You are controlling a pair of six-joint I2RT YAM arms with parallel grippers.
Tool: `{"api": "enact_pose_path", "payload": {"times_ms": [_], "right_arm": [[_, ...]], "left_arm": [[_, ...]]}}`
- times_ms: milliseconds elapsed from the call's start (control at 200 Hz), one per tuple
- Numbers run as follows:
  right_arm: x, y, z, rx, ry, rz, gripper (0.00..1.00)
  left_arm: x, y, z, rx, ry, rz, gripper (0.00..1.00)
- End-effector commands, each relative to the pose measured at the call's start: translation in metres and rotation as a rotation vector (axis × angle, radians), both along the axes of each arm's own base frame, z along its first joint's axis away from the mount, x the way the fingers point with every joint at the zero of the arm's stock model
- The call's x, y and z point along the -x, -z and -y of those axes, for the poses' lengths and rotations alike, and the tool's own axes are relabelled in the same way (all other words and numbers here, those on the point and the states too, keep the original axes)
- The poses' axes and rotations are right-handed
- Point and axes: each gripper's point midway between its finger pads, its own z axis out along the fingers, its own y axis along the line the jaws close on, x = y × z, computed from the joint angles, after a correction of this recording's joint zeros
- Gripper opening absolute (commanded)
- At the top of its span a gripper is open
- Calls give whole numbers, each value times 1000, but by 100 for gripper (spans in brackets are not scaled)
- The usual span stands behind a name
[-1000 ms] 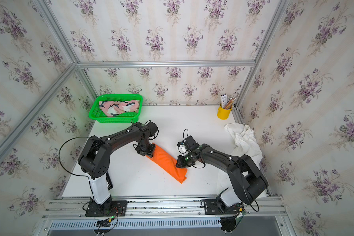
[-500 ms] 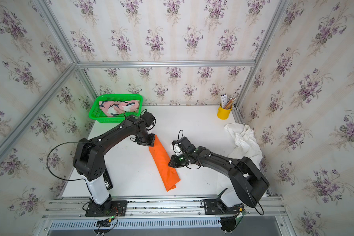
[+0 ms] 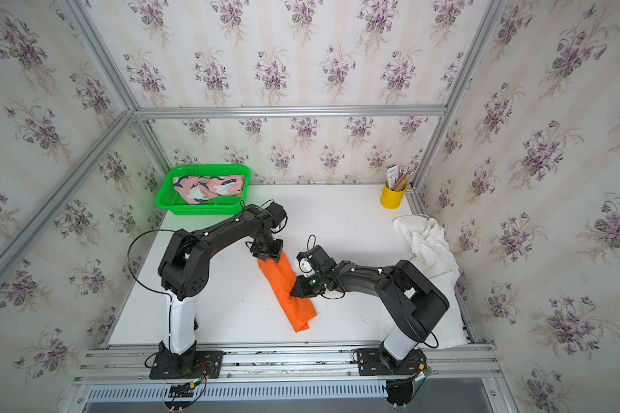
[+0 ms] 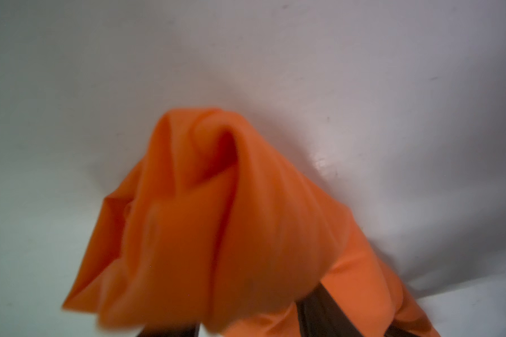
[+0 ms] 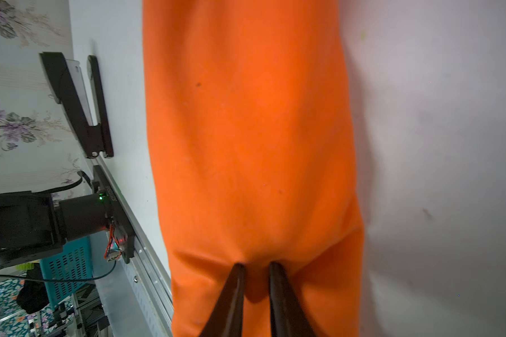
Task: Roll up the shorts
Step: Pick up the shorts from the center of the board.
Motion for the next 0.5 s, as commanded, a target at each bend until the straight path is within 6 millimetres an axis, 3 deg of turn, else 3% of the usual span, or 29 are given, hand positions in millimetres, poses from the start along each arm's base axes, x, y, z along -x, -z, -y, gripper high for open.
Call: {"api": "enact_pose_path", "payload": {"times_ms": [0,135,270,385,495], "right_arm": [[18,9,1,-17,-6,-91,21],[7,-15,-1,-27,14,-22,23],[3,-18,2,-2,23,-3,23],[2,-22,1,-14,33,-1,22],[-4,-32,-2,-23,46,27,22]], "left_arm": [[-16,20,-4,-41,25,31,53],[-22,16,1,-6,50,78,53],[-24,-24,1,39,41,168,54],[-7,-62,-10,65,-25,215,64],[25,-72,-22,90,-141,173,69]]}}
